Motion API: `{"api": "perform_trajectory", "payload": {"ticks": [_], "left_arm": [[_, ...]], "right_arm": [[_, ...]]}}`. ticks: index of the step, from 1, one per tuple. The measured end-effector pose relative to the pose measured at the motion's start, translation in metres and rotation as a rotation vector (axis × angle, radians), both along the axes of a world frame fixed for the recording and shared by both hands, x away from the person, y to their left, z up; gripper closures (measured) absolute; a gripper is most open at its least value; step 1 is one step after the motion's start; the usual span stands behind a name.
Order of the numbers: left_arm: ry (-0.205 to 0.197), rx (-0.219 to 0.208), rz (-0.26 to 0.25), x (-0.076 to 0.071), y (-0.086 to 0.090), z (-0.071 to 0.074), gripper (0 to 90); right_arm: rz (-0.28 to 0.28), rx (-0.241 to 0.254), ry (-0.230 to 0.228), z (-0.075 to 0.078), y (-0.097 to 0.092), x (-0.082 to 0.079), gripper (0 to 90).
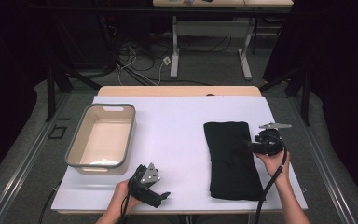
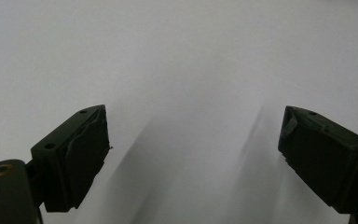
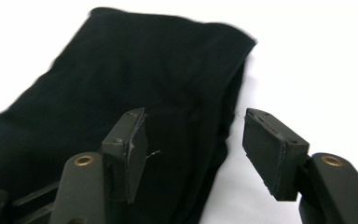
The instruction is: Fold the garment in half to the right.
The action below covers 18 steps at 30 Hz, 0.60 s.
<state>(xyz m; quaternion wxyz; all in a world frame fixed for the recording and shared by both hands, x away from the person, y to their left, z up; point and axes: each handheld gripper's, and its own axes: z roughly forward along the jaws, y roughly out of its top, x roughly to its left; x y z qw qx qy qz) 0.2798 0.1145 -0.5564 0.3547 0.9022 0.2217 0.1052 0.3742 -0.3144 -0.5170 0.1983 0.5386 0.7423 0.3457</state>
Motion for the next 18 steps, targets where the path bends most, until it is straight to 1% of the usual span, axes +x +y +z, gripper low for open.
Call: {"api": "perform_trajectory", "payload": {"ticks": [2,4,5,6,7,8,9,12,13,16,18], "left_arm": [[-0.003,0.002,0.0,0.0,0.0,0.0,8.7],[0.006,-0.005,0.002,0.0,0.0,-0.001,8.6],[0.011,0.0,-0.003,0.001,0.0,0.0,8.7],[0.01,0.002,-0.006,0.001,0.0,0.0,8.6],[0.01,0.001,-0.008,0.001,0.0,0.0,8.6],[0.004,-0.005,-0.003,0.0,-0.001,-0.001,8.7],[0.005,-0.006,-0.003,0.0,-0.001,-0.001,8.7],[0.009,-0.001,-0.005,0.001,0.0,0.0,8.6],[0.004,-0.005,-0.001,0.001,0.0,0.0,8.6],[0.004,-0.005,0.001,0.0,0.0,0.0,8.6],[0.003,-0.004,0.002,0.001,0.0,0.0,8.6]], "right_arm": [[0.012,-0.021,0.003,-0.002,0.003,-0.009,42.6],[0.033,-0.026,0.016,-0.004,0.003,-0.017,45.6],[0.034,-0.031,0.022,-0.005,0.003,-0.02,46.8],[0.044,-0.04,0.032,-0.006,0.003,-0.024,50.0],[0.044,-0.048,0.032,-0.007,0.003,-0.027,52.6],[0.054,-0.042,0.03,-0.008,0.002,-0.031,55.3],[0.056,-0.034,0.039,-0.008,0.001,-0.034,58.5],[0.082,-0.02,0.054,-0.009,0.002,-0.043,62.1],[0.083,-0.014,0.06,-0.009,0.003,-0.046,62.2],[0.108,-0.007,0.07,-0.01,0.006,-0.053,62.1],[0.127,-0.021,0.082,-0.012,0.008,-0.056,62.7]]}}
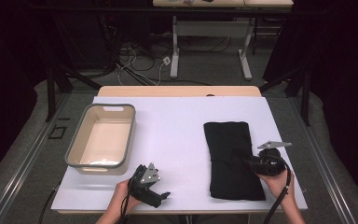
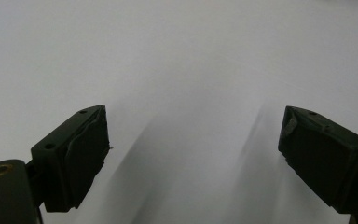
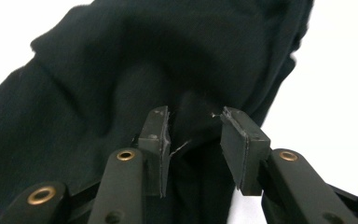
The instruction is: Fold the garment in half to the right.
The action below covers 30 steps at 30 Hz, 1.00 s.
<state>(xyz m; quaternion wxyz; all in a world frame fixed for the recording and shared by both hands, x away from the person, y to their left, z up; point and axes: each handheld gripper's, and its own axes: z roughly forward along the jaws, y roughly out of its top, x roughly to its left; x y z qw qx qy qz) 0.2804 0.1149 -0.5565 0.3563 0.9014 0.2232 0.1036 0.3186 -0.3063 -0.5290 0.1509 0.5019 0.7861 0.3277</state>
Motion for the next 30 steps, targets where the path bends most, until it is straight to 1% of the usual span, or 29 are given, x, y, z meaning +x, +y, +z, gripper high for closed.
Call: {"api": "perform_trajectory", "payload": {"ticks": [1,4,5,6,7,10,11,12,13,15,16,17,19,20,22,23,24,26,28,30], "left_arm": [[0.001,0.0,0.0,0.0,0.0,0.0,8.7],[-0.002,-0.001,-0.001,0.0,-0.001,0.0,8.6],[-0.003,0.0,-0.003,0.0,-0.001,0.0,8.7],[-0.003,0.001,-0.004,0.0,-0.001,0.0,8.6],[0.01,0.008,-0.009,0.0,-0.001,0.001,8.7],[-0.006,0.001,-0.005,0.0,-0.001,0.0,8.7],[-0.002,0.0,-0.004,0.0,-0.001,0.0,8.6],[0.002,0.006,-0.007,0.0,-0.001,0.0,8.6],[-0.006,0.002,-0.004,0.0,-0.001,0.0,8.6],[-0.003,0.001,-0.003,0.0,-0.001,0.0,8.7],[-0.002,-0.002,-0.004,0.0,-0.001,0.0,8.6],[-0.002,-0.001,-0.002,0.0,-0.001,0.0,8.6],[-0.006,0.002,-0.005,0.0,-0.001,0.0,8.7],[-0.004,0.001,-0.006,0.0,-0.001,0.0,8.6],[-0.005,0.002,-0.005,0.0,-0.001,0.0,8.6],[-0.006,0.004,-0.004,0.0,-0.001,0.0,8.6],[-0.003,0.0,-0.002,0.0,-0.001,0.0,8.7],[-0.002,0.001,-0.002,0.0,0.0,0.0,8.6],[0.0,0.0,-0.001,0.0,0.0,0.0,8.7],[0.0,-0.001,0.001,0.0,0.0,0.0,8.7]], "right_arm": [[0.003,-0.008,0.008,-0.001,0.001,-0.001,64.7],[-0.01,-0.032,0.022,-0.007,0.004,-0.003,76.6],[-0.024,-0.051,0.032,-0.01,0.004,-0.002,81.2],[-0.023,-0.05,0.039,-0.012,0.003,0.0,84.5],[-0.035,-0.052,0.046,-0.013,0.003,0.0,86.9],[-0.057,-0.061,0.04,-0.012,-0.001,0.0,88.4],[-0.068,-0.059,0.029,-0.01,-0.001,0.0,88.5],[-0.075,-0.071,0.023,-0.008,-0.002,-0.001,88.6],[-0.101,-0.077,0.018,-0.006,-0.003,-0.002,88.7],[-0.131,-0.122,-0.008,-0.002,-0.004,-0.003,88.7],[-0.141,-0.145,-0.011,-0.002,-0.004,-0.003,88.7],[-0.144,-0.152,-0.002,-0.004,-0.006,-0.002,88.7],[-0.147,-0.159,0.03,-0.011,-0.007,0.001,88.1],[-0.134,-0.167,0.035,-0.013,-0.007,0.002,87.6],[-0.134,-0.165,0.032,-0.01,-0.006,0.001,80.1],[-0.139,-0.154,0.023,-0.008,-0.005,0.0,73.9],[-0.136,-0.145,0.015,-0.006,-0.005,-0.001,71.5],[-0.136,-0.146,0.003,-0.001,-0.002,-0.005,64.5],[-0.121,-0.137,-0.004,0.002,0.0,-0.01,60.8],[-0.114,-0.124,0.01,0.002,0.002,-0.017,58.9]]}}
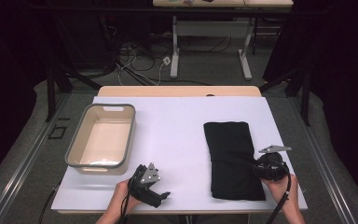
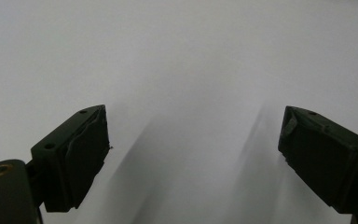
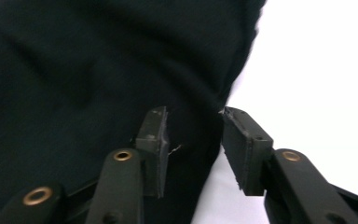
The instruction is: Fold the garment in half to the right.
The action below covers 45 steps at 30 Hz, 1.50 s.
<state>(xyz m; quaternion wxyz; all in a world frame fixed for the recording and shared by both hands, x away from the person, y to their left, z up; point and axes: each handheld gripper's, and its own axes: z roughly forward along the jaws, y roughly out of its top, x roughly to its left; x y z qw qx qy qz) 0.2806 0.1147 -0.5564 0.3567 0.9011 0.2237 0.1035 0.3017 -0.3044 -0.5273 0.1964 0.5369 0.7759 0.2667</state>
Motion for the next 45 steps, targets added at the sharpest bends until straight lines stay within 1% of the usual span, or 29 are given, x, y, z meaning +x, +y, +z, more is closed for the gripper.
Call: {"api": "perform_trajectory", "payload": {"ticks": [2,5,7,8,9,10,12,13,14,20,21,22,23,24,25,26,27,28,31,32,34,35,36,37,38,40,42,43,45], "left_arm": [[0.001,0.006,-0.007,0.0,0.0,0.0,8.7],[0.002,0.01,-0.013,0.0,-0.001,0.001,8.7],[0.002,0.01,-0.012,0.0,-0.001,0.001,8.7],[-0.006,0.004,-0.006,-0.001,-0.001,0.0,8.6],[-0.005,0.004,-0.005,-0.001,-0.001,0.0,8.7],[-0.005,0.005,-0.004,-0.001,-0.001,0.0,8.7],[-0.005,0.004,-0.005,-0.001,-0.001,0.0,8.7],[0.007,0.007,-0.01,-0.001,-0.001,0.0,8.6],[0.001,0.003,-0.005,-0.001,-0.001,0.0,8.7],[-0.004,0.001,-0.005,-0.001,-0.001,0.0,8.7],[-0.004,0.001,-0.003,0.0,-0.001,0.0,8.7],[0.01,0.007,-0.009,0.0,-0.001,0.0,8.7],[0.009,0.007,-0.01,0.0,-0.001,0.0,8.7],[0.009,0.008,-0.011,-0.001,-0.002,0.0,8.7],[0.008,0.008,-0.011,-0.001,-0.002,0.0,8.7],[0.007,0.007,-0.011,-0.001,-0.002,0.0,8.7],[0.005,0.005,-0.01,-0.001,-0.002,0.0,8.7],[0.003,0.004,-0.008,-0.001,-0.002,0.0,8.7],[-0.003,-0.003,-0.004,-0.001,-0.004,-0.001,8.7],[-0.002,-0.001,-0.009,-0.001,-0.004,-0.001,8.7],[-0.003,0.005,-0.011,-0.001,-0.006,0.0,8.7],[-0.002,0.006,-0.015,-0.001,-0.007,0.0,8.7],[-0.01,0.001,-0.011,-0.002,-0.008,0.0,8.7],[-0.006,0.001,-0.012,-0.002,-0.009,0.0,8.7],[-0.016,-0.007,-0.005,-0.003,-0.01,0.0,8.6],[-0.02,-0.014,-0.001,-0.004,-0.012,0.0,8.6],[-0.019,-0.018,0.001,-0.004,-0.014,0.001,8.6],[-0.021,-0.019,0.002,-0.004,-0.015,0.001,8.5],[-0.024,-0.028,0.006,-0.004,-0.016,0.001,8.5]], "right_arm": [[0.01,0.001,0.02,-0.003,0.002,-0.006,57.9],[0.026,-0.011,0.058,-0.01,0.004,-0.011,59.2],[0.029,-0.006,0.068,-0.013,0.004,-0.013,65.8],[0.029,-0.007,0.065,-0.013,0.005,-0.013,71.5],[0.042,-0.011,0.061,-0.013,0.005,-0.013,77.9],[0.04,-0.005,0.063,-0.013,0.006,-0.013,82.7],[0.047,-0.01,0.061,-0.013,0.007,-0.014,85.8],[0.045,-0.009,0.062,-0.012,0.007,-0.014,86.4],[0.039,-0.004,0.064,-0.012,0.007,-0.014,86.7],[0.049,-0.032,0.06,-0.002,0.01,-0.019,86.8],[0.05,-0.044,0.071,-0.001,0.01,-0.019,86.7],[0.046,-0.063,0.076,-0.002,0.011,-0.019,86.4],[0.05,-0.07,0.081,-0.004,0.01,-0.018,85.9],[0.054,-0.068,0.092,-0.007,0.01,-0.017,84.7],[0.064,-0.066,0.089,-0.009,0.009,-0.016,80.9],[0.071,-0.054,0.088,-0.008,0.008,-0.016,74.5],[0.079,-0.054,0.077,-0.008,0.007,-0.016,68.4],[0.08,-0.039,0.068,-0.007,0.006,-0.015,62.1],[0.079,0.007,0.032,-0.004,0.0,-0.014,49.8],[0.079,0.024,0.026,-0.003,-0.001,-0.014,47.7],[0.096,0.037,0.007,-0.002,-0.005,-0.011,42.4],[0.097,0.06,0.008,-0.002,-0.006,-0.011,39.9],[0.101,0.062,0.002,-0.002,-0.007,-0.009,37.5],[0.104,0.079,0.001,-0.002,-0.008,-0.008,36.1],[0.111,0.091,-0.004,-0.002,-0.009,-0.007,33.9],[0.124,0.1,0.008,-0.002,-0.01,-0.005,30.3],[0.136,0.095,-0.001,-0.002,-0.009,-0.002,27.0],[0.141,0.102,0.007,-0.002,-0.009,-0.001,25.4],[0.15,0.104,0.002,-0.003,-0.008,0.003,23.1]]}}
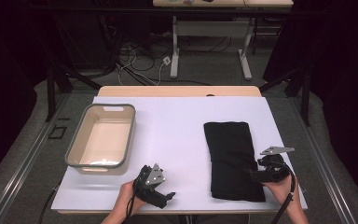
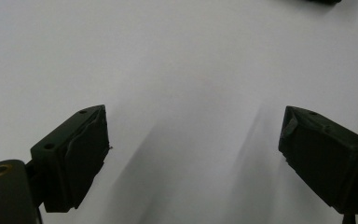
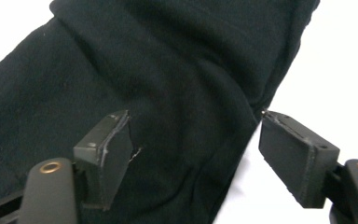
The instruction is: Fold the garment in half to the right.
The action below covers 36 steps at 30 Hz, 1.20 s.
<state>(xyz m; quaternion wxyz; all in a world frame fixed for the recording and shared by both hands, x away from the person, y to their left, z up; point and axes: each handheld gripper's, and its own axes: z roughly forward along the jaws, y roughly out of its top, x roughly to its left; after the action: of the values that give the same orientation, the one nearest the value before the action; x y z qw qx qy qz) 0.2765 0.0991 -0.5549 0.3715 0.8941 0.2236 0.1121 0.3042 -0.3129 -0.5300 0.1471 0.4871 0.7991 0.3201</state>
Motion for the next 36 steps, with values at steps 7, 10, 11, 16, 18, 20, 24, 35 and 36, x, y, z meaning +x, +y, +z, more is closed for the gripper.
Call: {"api": "perform_trajectory", "payload": {"ticks": [7,10,11,16,18,20,24,35,36], "left_arm": [[0.0,-0.023,0.013,0.001,-0.006,0.0,8.4],[0.003,-0.026,0.011,0.001,-0.01,0.001,8.4],[0.002,-0.028,0.011,0.001,-0.012,0.001,8.5],[0.005,-0.04,0.017,0.004,-0.02,0.0,8.4],[0.001,-0.045,0.02,0.006,-0.022,0.001,8.5],[0.005,-0.054,0.024,0.008,-0.025,0.001,8.5],[0.01,-0.062,0.03,0.01,-0.032,-0.001,8.6],[0.006,-0.072,0.028,0.012,-0.044,-0.001,9.0],[0.005,-0.074,0.026,0.012,-0.045,-0.002,9.1]], "right_arm": [[0.021,-0.01,-0.009,0.0,0.005,0.012,18.5],[0.022,-0.006,-0.017,0.001,0.005,0.018,17.7],[0.017,-0.005,-0.021,0.002,0.005,0.019,17.5],[0.007,0.007,-0.028,0.005,0.004,0.03,16.5],[0.008,0.002,-0.033,0.006,0.004,0.035,16.5],[0.008,-0.004,-0.035,0.006,0.005,0.041,16.3],[0.015,-0.008,-0.034,0.008,0.008,0.052,16.3],[0.004,-0.024,-0.031,0.012,0.014,0.075,18.1],[-0.004,-0.032,-0.039,0.012,0.014,0.077,18.1]]}}
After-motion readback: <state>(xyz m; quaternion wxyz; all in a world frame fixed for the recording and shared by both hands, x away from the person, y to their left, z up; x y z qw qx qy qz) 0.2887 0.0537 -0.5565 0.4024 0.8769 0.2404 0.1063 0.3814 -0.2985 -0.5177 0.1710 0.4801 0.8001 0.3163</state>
